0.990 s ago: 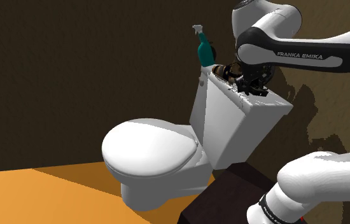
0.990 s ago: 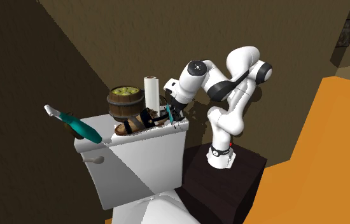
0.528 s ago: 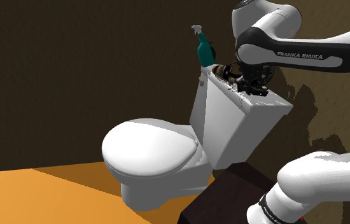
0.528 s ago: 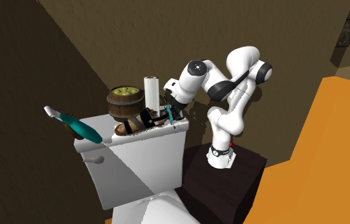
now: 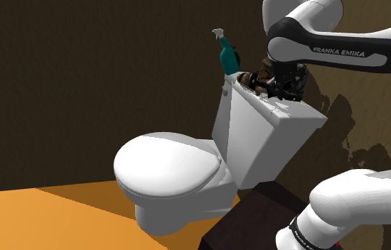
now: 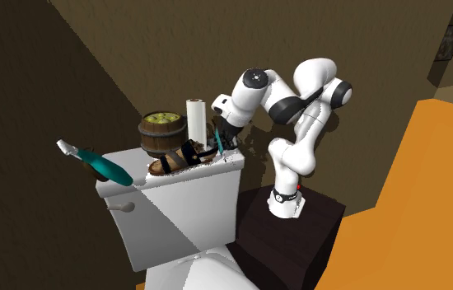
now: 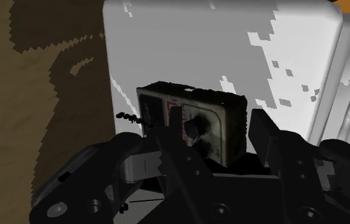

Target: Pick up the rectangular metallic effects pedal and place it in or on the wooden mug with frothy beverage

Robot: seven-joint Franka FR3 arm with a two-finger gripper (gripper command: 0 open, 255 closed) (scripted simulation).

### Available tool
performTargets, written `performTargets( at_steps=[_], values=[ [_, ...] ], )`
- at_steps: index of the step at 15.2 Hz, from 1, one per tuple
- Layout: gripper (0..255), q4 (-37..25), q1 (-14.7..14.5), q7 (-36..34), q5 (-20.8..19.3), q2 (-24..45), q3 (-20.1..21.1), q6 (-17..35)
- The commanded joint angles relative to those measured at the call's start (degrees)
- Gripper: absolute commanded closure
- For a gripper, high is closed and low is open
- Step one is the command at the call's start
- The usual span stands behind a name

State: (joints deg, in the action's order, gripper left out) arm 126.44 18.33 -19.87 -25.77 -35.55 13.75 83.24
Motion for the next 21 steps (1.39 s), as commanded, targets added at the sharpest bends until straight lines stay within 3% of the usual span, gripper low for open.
performTargets(
  at_steps=[1, 21],
  values=[
    [255, -1.8, 0.15, 0.7, -0.11, 0.31, 0.07, -1.32],
    [255, -21.58, 2.13, 7.41, -2.31, 6.02, 1.34, -13.7]
  ],
)
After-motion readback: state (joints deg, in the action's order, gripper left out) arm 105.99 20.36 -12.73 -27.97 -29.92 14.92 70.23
